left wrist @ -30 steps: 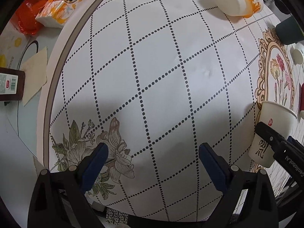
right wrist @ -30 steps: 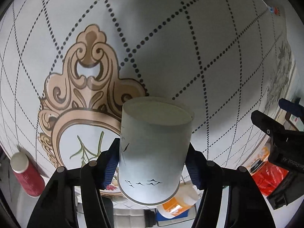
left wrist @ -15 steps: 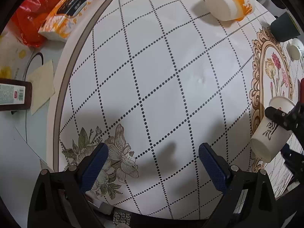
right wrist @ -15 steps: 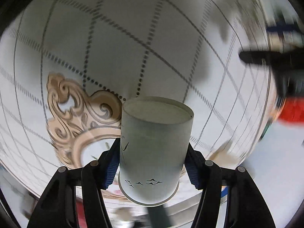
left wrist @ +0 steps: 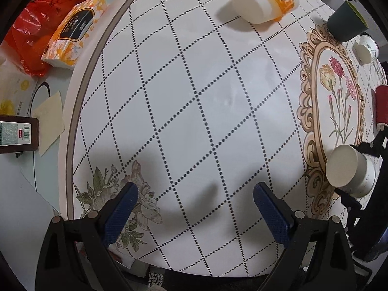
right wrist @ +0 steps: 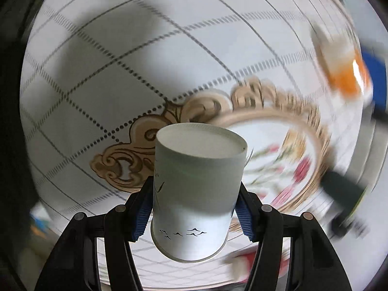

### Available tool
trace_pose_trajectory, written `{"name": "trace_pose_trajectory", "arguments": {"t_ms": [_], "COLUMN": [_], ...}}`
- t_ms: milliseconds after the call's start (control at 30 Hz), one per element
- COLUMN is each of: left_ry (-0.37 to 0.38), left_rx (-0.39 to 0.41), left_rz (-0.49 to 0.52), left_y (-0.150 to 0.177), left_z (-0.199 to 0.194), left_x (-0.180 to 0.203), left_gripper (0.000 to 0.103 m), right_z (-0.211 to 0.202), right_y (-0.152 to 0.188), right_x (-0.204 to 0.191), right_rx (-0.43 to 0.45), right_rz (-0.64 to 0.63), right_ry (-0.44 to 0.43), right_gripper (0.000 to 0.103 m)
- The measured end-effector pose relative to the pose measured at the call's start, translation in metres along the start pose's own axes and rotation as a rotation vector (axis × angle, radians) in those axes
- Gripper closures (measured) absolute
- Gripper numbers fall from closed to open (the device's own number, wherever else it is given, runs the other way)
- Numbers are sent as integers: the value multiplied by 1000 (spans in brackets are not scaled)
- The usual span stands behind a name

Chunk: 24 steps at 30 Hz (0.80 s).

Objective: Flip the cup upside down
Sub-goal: 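Rotate the right tool to turn the held cup rim-down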

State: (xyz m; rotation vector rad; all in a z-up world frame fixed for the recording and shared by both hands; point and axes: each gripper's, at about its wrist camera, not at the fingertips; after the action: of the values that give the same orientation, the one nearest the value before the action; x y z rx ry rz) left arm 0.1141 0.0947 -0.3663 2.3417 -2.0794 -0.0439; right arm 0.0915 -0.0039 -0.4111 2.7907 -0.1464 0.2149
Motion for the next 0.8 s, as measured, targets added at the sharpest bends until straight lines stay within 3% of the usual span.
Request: {"name": "trace_pose_trajectory", "arguments": {"t_ms": [400, 633, 800], "left_ry": [4, 10, 9], "left_rx": [7, 3, 1], "left_rz": [22, 29, 30], "left_y": [20, 23, 23], "left_z": [12, 13, 13], "left_x": [-5, 1, 3], "left_gripper": [6, 6, 6], "right_z": [26, 49, 63], "right_y": [35, 57, 74], "right_x": [33, 53, 60], "right_rx": [-98, -162, -172], "right_rz": [579, 789, 864], "right_ry": [-356, -515, -554], "right_gripper": [39, 39, 38]}}
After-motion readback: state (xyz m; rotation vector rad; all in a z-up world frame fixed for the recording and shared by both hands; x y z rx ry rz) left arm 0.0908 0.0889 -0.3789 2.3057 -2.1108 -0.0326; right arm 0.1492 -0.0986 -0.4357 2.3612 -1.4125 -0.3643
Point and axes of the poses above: each gripper's, at about its wrist camera, not at the fingertips, and z roughly the way its jaws point, x to its right, y to its underside, and after that the axes turned 3 degrees about z, right-handed
